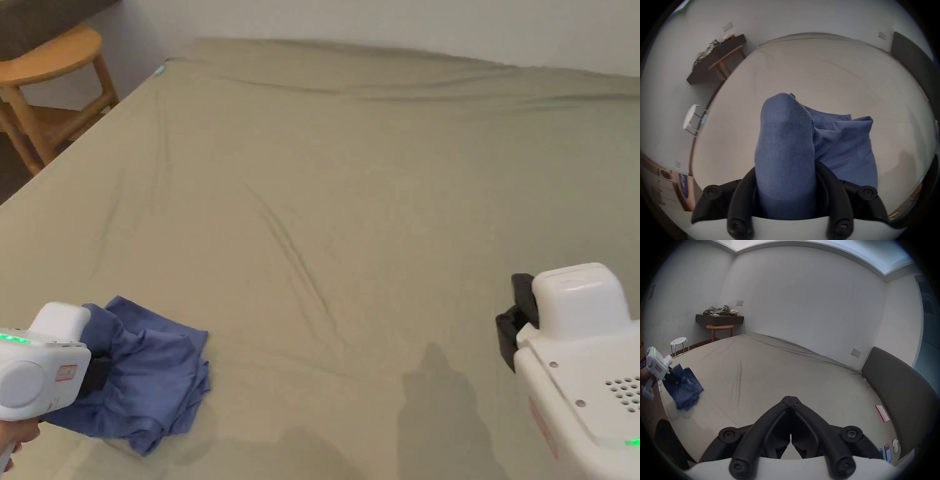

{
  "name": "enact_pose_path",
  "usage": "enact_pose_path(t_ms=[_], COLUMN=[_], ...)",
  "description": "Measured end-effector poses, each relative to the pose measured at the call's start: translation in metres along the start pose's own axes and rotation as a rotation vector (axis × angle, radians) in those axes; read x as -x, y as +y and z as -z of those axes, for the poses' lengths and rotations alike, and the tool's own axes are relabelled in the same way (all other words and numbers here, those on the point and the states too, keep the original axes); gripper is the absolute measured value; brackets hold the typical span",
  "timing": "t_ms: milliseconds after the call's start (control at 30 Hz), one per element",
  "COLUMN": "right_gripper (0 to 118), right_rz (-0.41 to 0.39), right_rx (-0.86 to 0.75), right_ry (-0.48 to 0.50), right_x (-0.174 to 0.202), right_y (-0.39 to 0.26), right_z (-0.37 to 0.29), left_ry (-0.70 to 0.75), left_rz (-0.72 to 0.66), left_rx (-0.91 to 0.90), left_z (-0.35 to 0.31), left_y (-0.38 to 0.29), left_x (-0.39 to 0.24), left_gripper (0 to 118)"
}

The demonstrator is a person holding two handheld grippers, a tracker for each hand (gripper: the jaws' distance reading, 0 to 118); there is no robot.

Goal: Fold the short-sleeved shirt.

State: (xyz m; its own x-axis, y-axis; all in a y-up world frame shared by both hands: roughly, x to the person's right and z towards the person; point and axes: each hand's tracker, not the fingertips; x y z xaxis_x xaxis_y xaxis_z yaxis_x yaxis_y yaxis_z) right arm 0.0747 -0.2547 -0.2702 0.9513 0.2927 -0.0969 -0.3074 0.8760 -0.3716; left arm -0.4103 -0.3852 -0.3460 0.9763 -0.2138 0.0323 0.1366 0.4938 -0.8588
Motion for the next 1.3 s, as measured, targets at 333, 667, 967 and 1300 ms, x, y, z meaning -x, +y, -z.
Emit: enact_pose_path(t_ms=[333, 667, 967, 1300], right_gripper=[0, 0, 0, 0], right_rz=[-0.02, 0.016, 0.037, 0.049], right_rx=[0.051, 0.008, -0.164, -0.288], right_ry=[0.009, -0.02, -0.111, -0.183], right_x=[0.007, -0.035, -0.102, -0.129], right_y=[-0.002, 0.008, 0.041, 0.047], right_z=[0.021, 0.008, -0.051, -0.123], left_ry=[0.184, 0.241, 0.067, -0.109], left_rz=[0.062, -0.152, -0.297, -0.212], left_rx=[0.086, -0.141, -0.827, -1.072], left_z=[0.037, -0.027, -0.226, -0.327], left_y=[0.009, 0.058, 0.1, 0.071], left_x=[0.078, 0.082, -0.057, -0.232], left_gripper=[32, 103, 102, 36])
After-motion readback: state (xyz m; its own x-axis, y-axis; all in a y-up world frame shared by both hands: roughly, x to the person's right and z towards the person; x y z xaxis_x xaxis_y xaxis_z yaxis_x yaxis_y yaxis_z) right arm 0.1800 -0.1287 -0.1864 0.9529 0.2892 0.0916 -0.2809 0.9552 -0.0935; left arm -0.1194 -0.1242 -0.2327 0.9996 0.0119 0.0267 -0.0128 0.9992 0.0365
